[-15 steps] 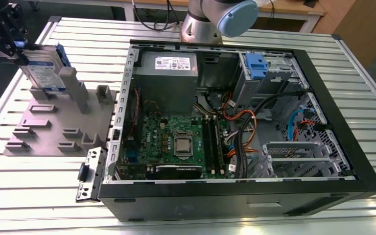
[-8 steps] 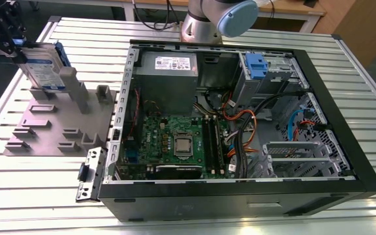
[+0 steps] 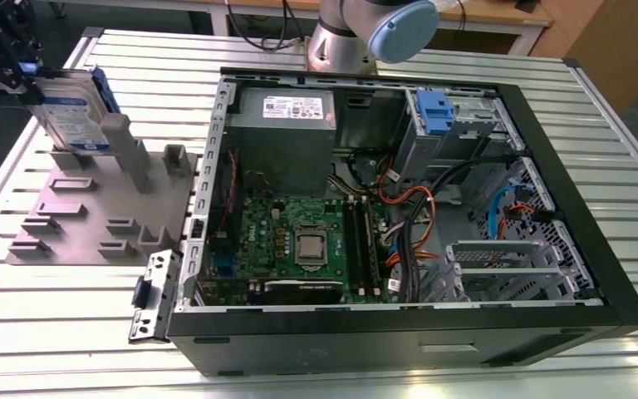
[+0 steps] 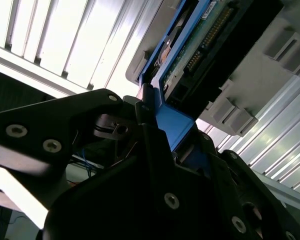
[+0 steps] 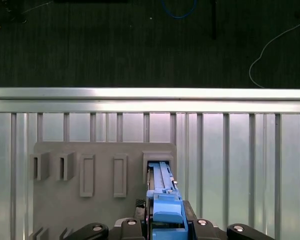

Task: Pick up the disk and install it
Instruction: 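Pick up the disk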

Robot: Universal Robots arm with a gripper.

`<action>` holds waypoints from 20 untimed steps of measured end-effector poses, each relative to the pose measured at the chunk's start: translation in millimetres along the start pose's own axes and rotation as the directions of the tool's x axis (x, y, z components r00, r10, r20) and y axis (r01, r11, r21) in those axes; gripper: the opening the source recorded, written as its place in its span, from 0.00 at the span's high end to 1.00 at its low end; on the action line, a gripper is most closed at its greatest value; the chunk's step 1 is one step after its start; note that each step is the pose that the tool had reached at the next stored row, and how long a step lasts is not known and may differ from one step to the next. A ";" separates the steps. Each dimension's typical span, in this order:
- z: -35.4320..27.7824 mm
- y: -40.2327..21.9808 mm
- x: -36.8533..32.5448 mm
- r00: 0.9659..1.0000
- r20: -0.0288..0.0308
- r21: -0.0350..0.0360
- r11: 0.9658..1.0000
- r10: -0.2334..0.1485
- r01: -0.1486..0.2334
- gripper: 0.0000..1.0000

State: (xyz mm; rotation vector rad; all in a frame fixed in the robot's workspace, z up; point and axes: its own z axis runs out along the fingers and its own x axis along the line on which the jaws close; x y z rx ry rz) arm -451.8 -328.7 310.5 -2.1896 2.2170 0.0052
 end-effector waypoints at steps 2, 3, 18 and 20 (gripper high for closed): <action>-1.2 0.0 0.0 1.000 0.000 0.000 1.000 0.000 0.000 0.64; -1.3 0.0 0.0 1.000 0.000 0.000 1.000 0.000 0.000 0.64; -7.6 -0.1 -0.2 1.000 0.000 0.000 1.000 0.000 0.000 0.64; -9.7 -0.1 -0.2 1.000 0.000 0.000 1.000 0.000 0.000 0.64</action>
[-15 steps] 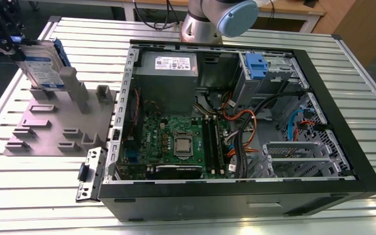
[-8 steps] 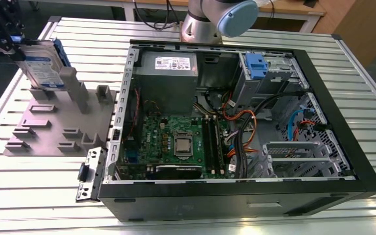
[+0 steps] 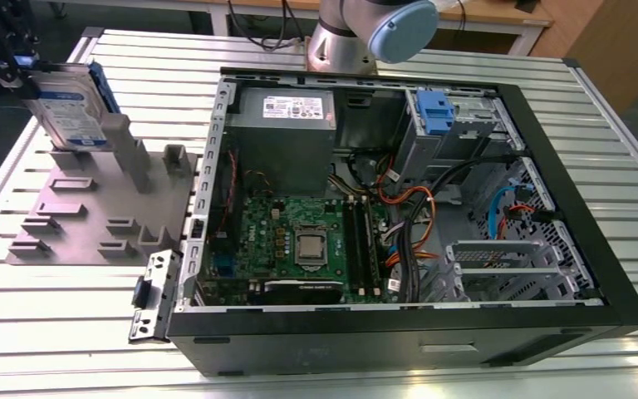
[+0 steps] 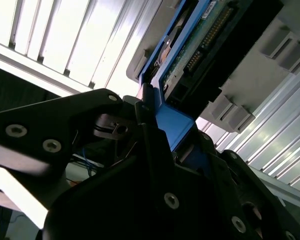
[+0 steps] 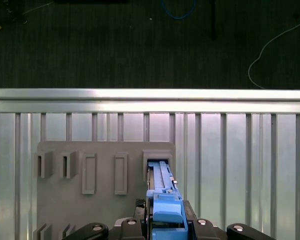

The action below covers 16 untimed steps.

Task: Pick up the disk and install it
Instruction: 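Pick up the disk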

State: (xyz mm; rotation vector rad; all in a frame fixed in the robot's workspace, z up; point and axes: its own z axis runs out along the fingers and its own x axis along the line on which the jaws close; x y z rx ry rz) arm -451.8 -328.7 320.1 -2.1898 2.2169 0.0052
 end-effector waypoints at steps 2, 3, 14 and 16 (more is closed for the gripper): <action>-2.3 0.0 -0.1 1.000 0.000 0.000 1.000 0.000 0.000 0.64; -3.6 -0.1 -0.1 1.000 0.000 0.000 1.000 0.000 0.000 0.64; -15.0 -0.2 -0.3 1.000 0.000 0.000 1.000 0.000 0.000 0.64; -16.9 -0.2 -0.4 1.000 0.000 0.000 1.000 0.000 0.000 0.64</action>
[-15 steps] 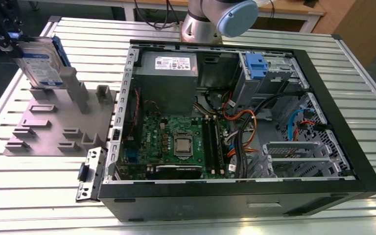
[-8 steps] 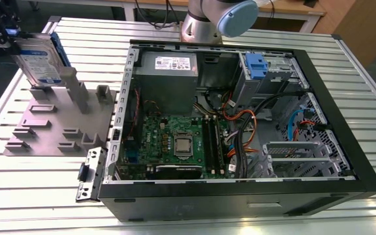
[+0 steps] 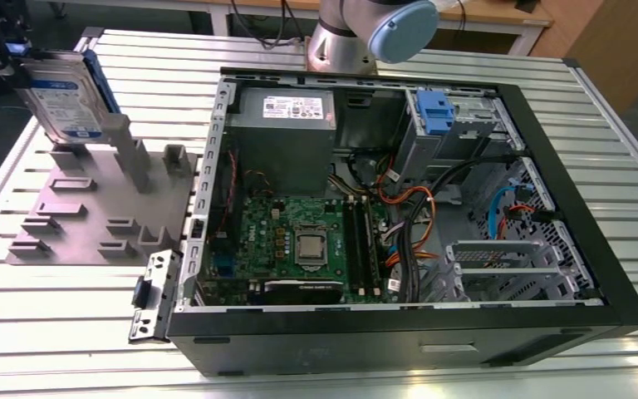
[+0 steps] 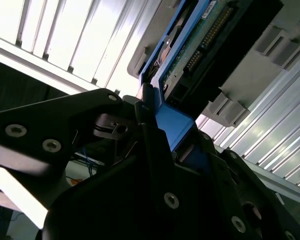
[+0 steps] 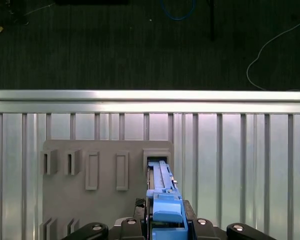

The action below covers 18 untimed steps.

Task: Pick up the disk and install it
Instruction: 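Pick up the disk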

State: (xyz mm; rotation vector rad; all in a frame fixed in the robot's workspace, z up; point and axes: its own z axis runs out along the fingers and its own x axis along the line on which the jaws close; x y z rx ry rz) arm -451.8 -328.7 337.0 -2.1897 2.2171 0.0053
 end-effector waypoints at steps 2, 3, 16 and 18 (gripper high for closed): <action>-1.5 -0.1 0.0 1.000 0.000 0.000 1.000 0.000 0.000 0.64; -2.3 -0.1 0.0 1.000 0.000 0.000 1.000 0.000 0.000 0.64; -6.6 -0.1 -0.1 1.000 0.000 0.000 1.000 0.000 0.000 0.64; -7.1 -0.1 -0.1 1.000 0.000 0.000 1.000 0.000 0.000 0.64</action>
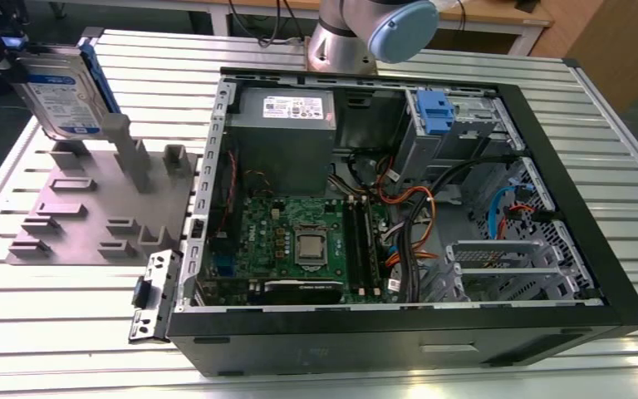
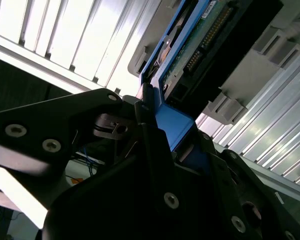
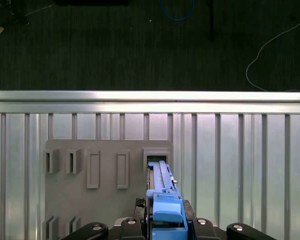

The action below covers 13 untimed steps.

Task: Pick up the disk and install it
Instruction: 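Pick up the disk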

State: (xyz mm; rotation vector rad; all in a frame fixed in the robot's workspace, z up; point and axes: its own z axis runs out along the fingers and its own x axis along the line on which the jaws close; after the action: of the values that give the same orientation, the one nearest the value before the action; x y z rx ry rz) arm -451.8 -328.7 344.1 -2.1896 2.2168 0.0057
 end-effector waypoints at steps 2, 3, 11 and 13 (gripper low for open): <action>-0.5 0.0 0.0 1.000 0.000 0.000 1.000 0.000 0.000 0.64; -0.6 0.0 0.0 1.000 0.000 0.000 1.000 0.000 0.000 0.64; -2.1 -0.1 0.0 1.000 -0.001 0.000 1.000 0.000 0.000 0.64; -2.5 0.0 -0.1 1.000 -0.001 0.000 1.000 0.000 0.000 0.64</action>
State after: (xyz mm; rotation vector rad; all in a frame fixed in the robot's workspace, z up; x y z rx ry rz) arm -451.8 -328.7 346.6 -2.1898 2.2170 0.0049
